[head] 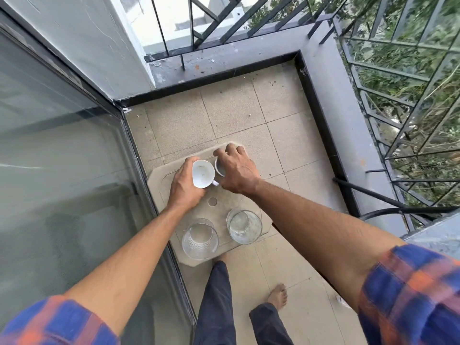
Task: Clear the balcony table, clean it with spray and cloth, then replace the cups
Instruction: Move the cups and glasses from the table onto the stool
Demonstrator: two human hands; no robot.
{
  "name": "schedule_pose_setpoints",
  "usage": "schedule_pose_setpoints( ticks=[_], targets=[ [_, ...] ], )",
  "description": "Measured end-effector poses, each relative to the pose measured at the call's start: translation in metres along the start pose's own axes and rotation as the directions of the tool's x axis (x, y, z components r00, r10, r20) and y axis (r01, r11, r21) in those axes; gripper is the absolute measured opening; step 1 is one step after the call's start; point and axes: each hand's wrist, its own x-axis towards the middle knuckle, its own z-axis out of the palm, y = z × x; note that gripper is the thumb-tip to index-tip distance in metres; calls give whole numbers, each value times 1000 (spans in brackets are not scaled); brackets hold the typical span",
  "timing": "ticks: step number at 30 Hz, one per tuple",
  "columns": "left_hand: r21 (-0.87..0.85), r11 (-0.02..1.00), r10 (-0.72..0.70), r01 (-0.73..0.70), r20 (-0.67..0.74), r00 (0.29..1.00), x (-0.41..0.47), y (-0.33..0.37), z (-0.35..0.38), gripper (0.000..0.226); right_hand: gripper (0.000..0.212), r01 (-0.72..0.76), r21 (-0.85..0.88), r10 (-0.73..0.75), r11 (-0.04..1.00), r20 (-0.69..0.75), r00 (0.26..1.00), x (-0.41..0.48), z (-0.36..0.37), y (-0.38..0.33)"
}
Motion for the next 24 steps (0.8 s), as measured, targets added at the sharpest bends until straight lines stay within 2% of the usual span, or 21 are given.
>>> schedule_pose_setpoints(
  ticks=[4, 6, 8, 12, 14, 17, 22, 24],
  targets=[
    [54, 997, -51, 47, 89, 995, -5, 1, -13, 92, 98, -2, -24, 5, 1000, 115, 993, -4, -20, -4],
    [65, 992, -112, 106, 113, 987, -8, 5, -24, 97, 99, 4, -50, 3, 999, 147, 989, -8, -38, -6],
    [95, 981, -177, 168, 94, 980, -11, 11, -39, 88, 93, -6, -73, 17, 997, 146, 989, -13, -62, -7],
    [98, 985, -139, 143, -43, 989, -15, 47, -76, 45, 78, -49, -8, 49, 999, 144, 988, -27, -127, -8],
    [62, 995, -72, 77, -74, 995, -12, 79, -91, 34, 71, -100, 40, 92, 994, 158, 983, -38, -167, -4],
    [55, 995, 90, -84, -103, 991, -5, 149, -107, 32, 61, -115, 66, 105, 991, 142, 984, -71, -230, 7],
    [1, 935, 354, -355, -76, 932, -22, 320, -92, 17, 48, -141, 89, 147, 986, -74, 986, -178, -335, 52],
    [-12, 869, 494, -494, -13, 869, -48, 388, -66, 17, 45, -172, 163, 200, 972, -173, 964, -238, -364, 77]
  ],
)
